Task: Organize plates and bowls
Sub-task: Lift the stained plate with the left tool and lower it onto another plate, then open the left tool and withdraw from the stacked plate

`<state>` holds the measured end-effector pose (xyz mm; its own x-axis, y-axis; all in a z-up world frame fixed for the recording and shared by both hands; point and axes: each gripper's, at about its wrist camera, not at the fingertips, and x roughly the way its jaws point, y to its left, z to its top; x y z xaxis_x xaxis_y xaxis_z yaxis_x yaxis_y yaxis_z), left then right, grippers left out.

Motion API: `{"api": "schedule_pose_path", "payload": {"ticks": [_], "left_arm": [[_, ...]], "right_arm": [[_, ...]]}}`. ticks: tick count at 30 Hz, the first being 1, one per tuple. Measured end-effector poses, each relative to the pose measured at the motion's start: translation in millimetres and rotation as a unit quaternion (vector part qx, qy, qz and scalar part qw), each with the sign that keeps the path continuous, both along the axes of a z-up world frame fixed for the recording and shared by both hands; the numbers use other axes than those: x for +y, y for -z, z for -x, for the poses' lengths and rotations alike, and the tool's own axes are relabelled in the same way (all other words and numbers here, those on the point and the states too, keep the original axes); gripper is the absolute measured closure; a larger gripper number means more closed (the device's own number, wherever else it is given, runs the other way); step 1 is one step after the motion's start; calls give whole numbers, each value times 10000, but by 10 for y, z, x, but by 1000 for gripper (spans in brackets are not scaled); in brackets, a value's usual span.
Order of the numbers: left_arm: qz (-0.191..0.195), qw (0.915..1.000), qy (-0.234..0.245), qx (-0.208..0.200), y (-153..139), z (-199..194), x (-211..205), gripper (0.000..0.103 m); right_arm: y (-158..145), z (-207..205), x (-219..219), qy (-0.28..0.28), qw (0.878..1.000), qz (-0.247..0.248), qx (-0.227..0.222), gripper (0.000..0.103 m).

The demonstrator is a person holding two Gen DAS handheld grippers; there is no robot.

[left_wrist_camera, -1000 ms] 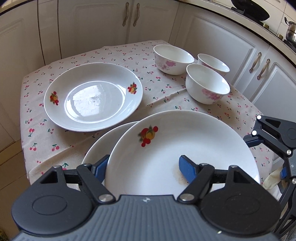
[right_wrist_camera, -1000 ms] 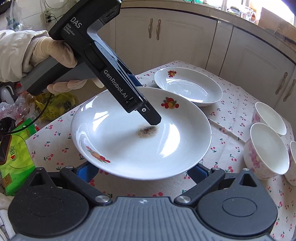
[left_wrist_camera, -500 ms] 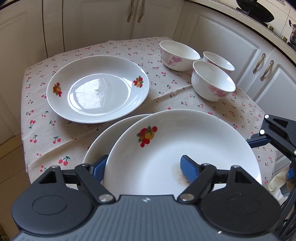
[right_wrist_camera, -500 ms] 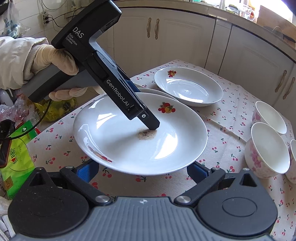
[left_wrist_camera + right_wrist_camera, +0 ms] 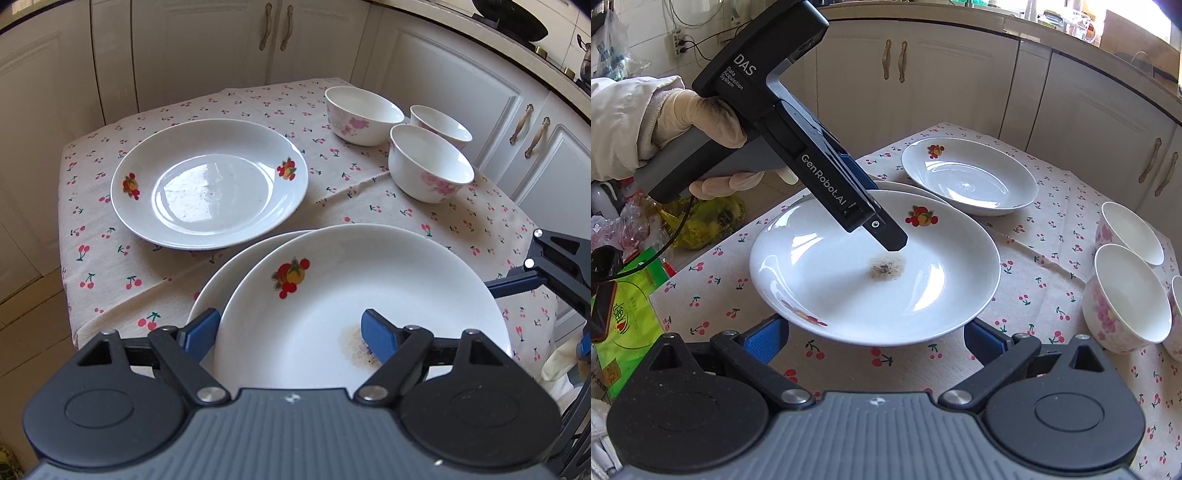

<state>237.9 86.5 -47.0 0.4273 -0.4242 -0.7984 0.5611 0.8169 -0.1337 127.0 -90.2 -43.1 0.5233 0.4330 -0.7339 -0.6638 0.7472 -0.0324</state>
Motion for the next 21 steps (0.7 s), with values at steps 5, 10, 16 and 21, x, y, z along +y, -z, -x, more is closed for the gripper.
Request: {"api": "schedule_pose_path", "payload": {"ticks": [5, 10, 16, 21], "left_arm": [[-36, 10000, -38, -27, -7, 29, 10, 18], [-76, 9999, -82, -104, -29, 57, 23, 18], [-52, 9993, -114, -361, -117, 142, 56, 11], [-119, 9985, -68, -532, -198, 240, 17, 10]], "right_arm": [[1, 9, 3, 22, 10000, -3, -17, 0], [6, 23, 4, 81, 9999, 44, -80, 0], [-20, 34, -58, 238, 9996, 14, -137, 0], [-75, 55, -139, 356, 9990, -52, -248, 0]]}}
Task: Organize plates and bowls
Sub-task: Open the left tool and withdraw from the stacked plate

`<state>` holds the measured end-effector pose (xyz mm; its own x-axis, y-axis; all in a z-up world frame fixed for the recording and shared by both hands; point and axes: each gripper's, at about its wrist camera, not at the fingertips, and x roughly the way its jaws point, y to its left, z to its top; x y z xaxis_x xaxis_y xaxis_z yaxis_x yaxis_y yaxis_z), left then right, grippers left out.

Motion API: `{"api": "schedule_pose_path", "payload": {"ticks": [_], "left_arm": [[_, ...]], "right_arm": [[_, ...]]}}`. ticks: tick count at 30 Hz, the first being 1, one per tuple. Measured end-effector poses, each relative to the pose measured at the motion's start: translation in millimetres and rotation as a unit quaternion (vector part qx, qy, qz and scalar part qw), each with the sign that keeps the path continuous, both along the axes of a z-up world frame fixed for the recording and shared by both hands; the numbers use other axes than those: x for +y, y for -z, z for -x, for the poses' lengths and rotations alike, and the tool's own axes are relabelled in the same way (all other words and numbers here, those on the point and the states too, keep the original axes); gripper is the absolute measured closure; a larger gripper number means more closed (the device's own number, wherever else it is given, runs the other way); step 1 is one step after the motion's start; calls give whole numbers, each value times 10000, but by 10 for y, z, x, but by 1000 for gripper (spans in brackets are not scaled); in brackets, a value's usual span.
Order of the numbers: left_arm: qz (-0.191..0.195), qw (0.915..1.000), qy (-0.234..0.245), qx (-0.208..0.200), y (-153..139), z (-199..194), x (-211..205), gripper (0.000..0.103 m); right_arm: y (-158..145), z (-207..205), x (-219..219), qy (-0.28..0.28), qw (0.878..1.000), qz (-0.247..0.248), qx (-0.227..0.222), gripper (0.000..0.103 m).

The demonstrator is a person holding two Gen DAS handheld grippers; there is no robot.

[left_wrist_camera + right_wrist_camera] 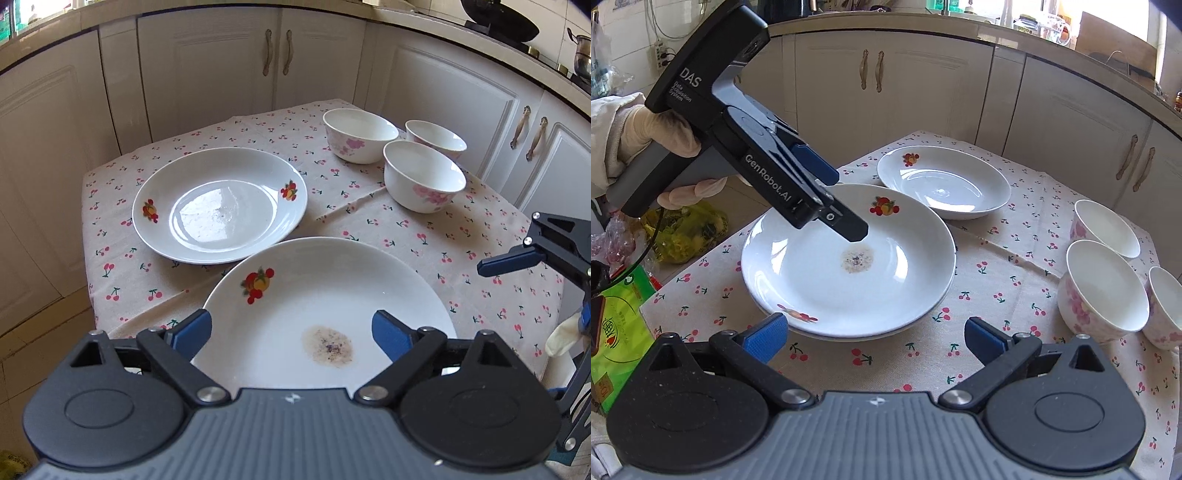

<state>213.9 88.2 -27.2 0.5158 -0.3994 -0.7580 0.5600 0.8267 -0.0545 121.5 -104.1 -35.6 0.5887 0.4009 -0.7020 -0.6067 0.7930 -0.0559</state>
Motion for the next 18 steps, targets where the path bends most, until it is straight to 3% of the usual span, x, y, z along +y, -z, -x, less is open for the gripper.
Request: {"api": "schedule_pose_path", "payload": {"ticks": [10, 18], "left_arm": [[59, 9996, -106, -273, -221, 123, 1, 8], [77, 9991, -286, -311, -325, -108, 51, 8]], "right_arm": [[-173, 2, -141, -89, 9994, -125, -307, 0], [-307, -353, -216, -220, 9978, -227, -577, 0]]}}
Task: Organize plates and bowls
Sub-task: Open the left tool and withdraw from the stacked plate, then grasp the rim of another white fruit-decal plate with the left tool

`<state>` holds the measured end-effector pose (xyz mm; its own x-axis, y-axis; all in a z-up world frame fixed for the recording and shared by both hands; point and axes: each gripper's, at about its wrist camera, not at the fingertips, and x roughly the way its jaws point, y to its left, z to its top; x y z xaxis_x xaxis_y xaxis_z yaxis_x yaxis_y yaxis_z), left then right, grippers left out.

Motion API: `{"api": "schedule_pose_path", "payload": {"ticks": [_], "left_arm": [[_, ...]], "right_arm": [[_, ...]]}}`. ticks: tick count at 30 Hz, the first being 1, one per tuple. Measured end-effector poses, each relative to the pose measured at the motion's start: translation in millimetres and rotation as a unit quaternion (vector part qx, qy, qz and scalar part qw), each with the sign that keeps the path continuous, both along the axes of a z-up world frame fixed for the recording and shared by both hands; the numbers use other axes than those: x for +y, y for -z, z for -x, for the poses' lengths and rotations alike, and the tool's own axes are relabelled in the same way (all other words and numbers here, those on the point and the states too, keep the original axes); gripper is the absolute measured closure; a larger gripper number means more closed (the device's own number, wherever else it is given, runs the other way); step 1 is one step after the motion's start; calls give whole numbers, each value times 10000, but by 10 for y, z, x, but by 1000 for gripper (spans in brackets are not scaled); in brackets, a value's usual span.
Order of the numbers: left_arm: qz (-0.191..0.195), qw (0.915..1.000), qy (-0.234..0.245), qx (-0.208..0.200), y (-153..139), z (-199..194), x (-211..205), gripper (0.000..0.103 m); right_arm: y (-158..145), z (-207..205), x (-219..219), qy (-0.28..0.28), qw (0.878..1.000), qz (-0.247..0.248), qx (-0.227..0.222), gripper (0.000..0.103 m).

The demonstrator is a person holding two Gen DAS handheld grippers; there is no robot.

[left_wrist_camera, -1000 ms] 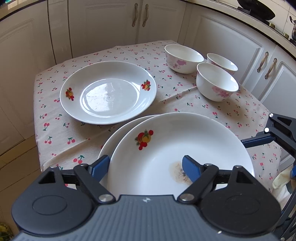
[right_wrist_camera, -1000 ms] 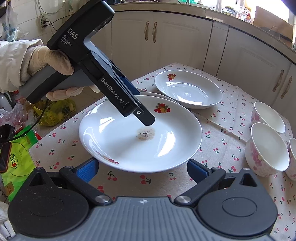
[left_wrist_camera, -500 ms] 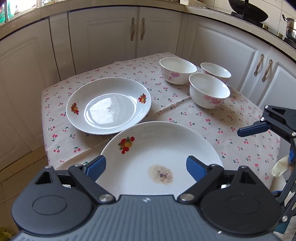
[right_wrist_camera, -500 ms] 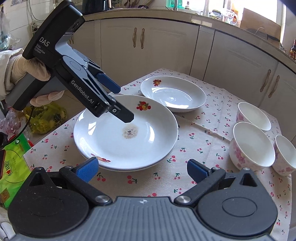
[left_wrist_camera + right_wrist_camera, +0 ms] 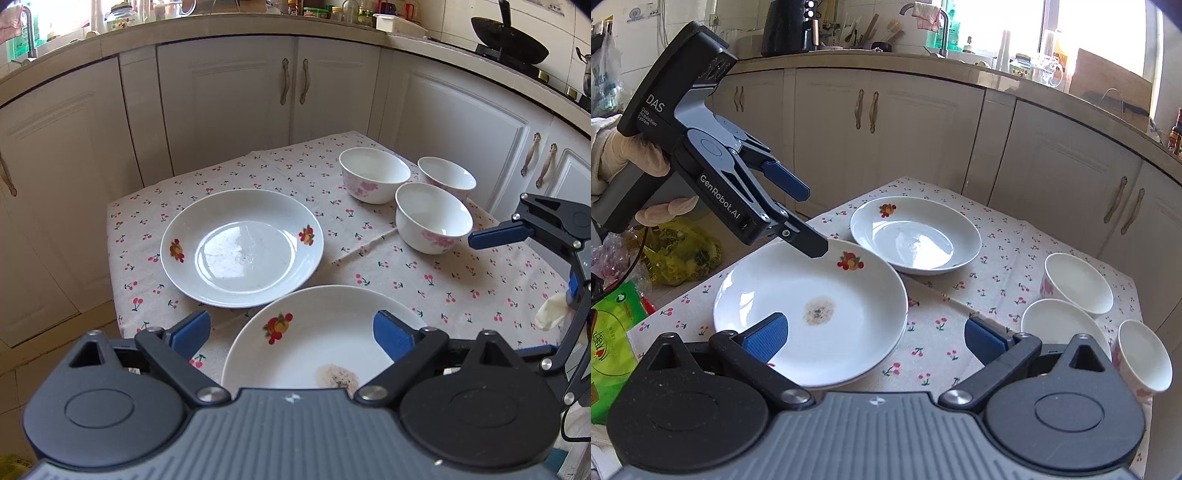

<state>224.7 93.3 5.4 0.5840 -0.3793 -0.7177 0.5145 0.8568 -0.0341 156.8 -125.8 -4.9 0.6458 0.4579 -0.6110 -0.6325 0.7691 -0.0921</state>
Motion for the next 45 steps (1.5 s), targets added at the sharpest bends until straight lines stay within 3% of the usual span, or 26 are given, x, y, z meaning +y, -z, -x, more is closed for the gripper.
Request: {"api": "schedule_pose_path", "payload": {"ticks": [12, 21, 33, 45], "left_arm": [[-112, 9999, -61, 39, 31, -531, -33, 8], [-241, 9995, -209, -5, 87, -984, -24, 8], [-191, 9975, -497, 463, 447, -1657, 71, 8], [-18, 9958, -264, 882, 680, -1835, 39, 9]], "right_arm": [[18, -621, -16, -126, 9996, 266, -28, 0], [78, -1036, 44, -383, 9965, 730, -141, 0], [389, -1663, 195, -620, 9910, 1046, 553, 8], [602, -1898, 383, -846, 9841, 1075, 1136, 12]]}}
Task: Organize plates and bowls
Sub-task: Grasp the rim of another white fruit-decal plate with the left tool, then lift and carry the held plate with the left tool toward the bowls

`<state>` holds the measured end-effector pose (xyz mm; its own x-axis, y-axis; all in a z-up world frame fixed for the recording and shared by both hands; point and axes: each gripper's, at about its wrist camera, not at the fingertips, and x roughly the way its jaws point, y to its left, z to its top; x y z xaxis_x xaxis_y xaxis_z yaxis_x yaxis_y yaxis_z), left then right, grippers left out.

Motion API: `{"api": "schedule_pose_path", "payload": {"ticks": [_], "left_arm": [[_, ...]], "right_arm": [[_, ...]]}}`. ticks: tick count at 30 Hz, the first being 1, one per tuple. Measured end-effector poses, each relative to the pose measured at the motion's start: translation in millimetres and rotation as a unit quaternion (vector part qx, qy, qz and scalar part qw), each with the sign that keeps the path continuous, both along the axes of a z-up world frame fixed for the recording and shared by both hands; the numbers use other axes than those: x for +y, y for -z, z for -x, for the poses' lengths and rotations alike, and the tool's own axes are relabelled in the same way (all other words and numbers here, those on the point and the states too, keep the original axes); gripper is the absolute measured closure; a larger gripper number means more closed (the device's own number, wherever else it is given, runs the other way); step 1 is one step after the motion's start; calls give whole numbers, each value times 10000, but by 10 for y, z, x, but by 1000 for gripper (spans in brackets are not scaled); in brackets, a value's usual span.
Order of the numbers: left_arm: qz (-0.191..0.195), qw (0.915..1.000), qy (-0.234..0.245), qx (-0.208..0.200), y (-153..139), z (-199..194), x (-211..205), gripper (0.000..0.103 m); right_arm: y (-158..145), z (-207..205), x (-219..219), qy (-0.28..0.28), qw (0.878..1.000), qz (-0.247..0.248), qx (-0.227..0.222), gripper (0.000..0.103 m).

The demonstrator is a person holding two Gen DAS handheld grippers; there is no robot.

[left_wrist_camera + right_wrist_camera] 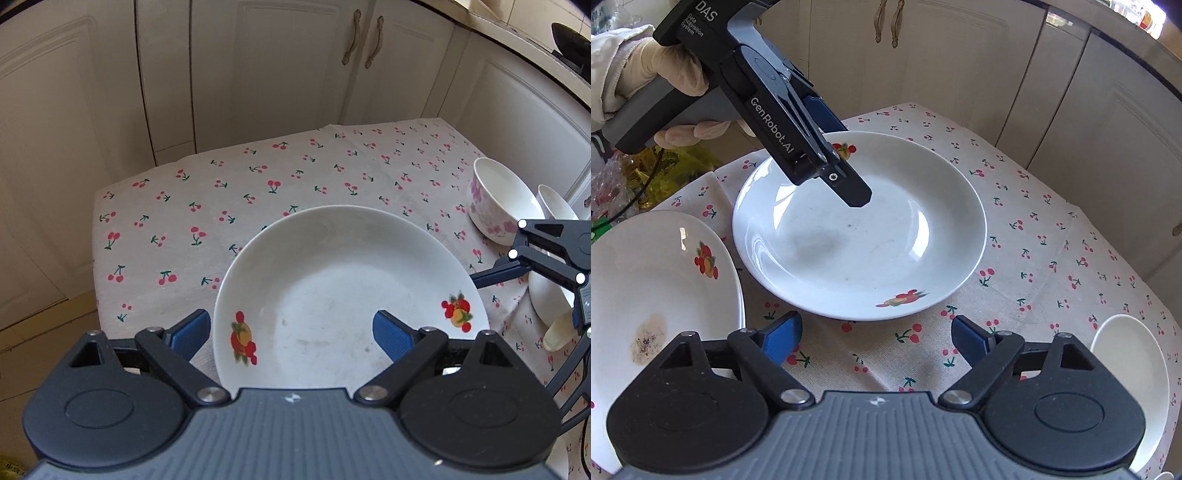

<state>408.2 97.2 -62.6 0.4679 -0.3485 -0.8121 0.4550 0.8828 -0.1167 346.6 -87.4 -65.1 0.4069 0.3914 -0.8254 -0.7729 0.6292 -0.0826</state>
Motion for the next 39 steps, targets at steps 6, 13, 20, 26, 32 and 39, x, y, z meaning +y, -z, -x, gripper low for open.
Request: {"api": "schedule_pose_path", "payload": {"ticks": [6, 13, 20, 26, 32, 39], "left_arm": [[85, 9998, 165, 97, 14, -76, -29, 9], [38, 9992, 320, 253, 47, -133, -71, 10], [55, 9987, 371, 352, 49, -166, -63, 10], [38, 9982, 456, 398, 69, -197, -79, 10], [78, 9979, 470, 428, 70, -211, -81, 10], [102, 9979, 486, 426, 63, -223, -46, 10]], "right_arm": [[19, -108, 31, -111, 9997, -34, 210, 12], [48, -187, 52, -88, 9987, -43, 500, 12], [72, -285, 95, -509, 9970, 98, 574, 8], [89, -308, 104, -606, 9960, 145, 638, 6], [116, -352, 148, -643, 9956, 222, 645, 1], [107, -295, 129, -609, 9967, 133, 513, 1]]}}
